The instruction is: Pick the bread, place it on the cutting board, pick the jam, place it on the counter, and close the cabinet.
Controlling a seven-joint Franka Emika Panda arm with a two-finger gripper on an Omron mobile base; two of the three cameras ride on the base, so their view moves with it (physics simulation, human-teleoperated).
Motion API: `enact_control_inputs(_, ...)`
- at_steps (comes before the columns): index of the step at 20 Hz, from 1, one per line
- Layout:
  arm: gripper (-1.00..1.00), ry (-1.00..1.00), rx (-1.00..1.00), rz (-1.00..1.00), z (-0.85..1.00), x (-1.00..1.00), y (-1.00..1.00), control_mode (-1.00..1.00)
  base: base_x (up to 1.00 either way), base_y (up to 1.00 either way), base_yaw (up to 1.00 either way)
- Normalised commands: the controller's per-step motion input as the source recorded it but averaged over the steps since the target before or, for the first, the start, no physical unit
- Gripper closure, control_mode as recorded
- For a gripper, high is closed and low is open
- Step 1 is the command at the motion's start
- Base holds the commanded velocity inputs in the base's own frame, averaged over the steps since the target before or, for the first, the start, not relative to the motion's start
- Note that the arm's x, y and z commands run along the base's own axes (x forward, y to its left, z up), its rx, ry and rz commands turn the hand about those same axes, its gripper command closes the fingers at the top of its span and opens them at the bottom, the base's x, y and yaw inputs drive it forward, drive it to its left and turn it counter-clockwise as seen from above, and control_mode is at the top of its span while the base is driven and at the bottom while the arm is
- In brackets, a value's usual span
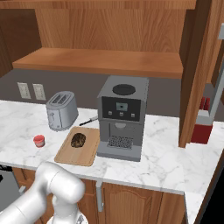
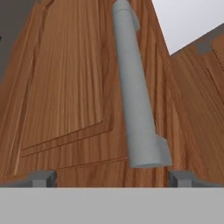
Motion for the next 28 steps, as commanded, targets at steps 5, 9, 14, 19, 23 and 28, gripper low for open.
enact_control_inputs(5,-1.0,-0.01,0.0,-0.11,0.0,0.01,0.0,-1.0,0.0,0.0,0.0)
enact_control_inputs(9,-1.0,0.0,0.0,-0.11,0.03,0.0,0.0,-1.0,0.0,0.0,0.0)
enact_control_inputs(14,-1.0,0.0,0.01,-0.11,0.06,0.0,0.0,-1.0,0.0,0.0,0.0)
enact_control_inputs(19,-1.0,0.0,0.01,-0.1,0.07,0.0,-0.01,-1.0,0.0,0.0,0.0)
enact_control_inputs(23,-1.0,0.0,0.0,-0.06,0.03,0.01,-0.08,-1.0,0.0,0.0,0.0)
enact_control_inputs(28,-1.0,0.0,0.0,-0.01,0.01,0.12,-0.13,-1.0,0.0,0.0,0.0)
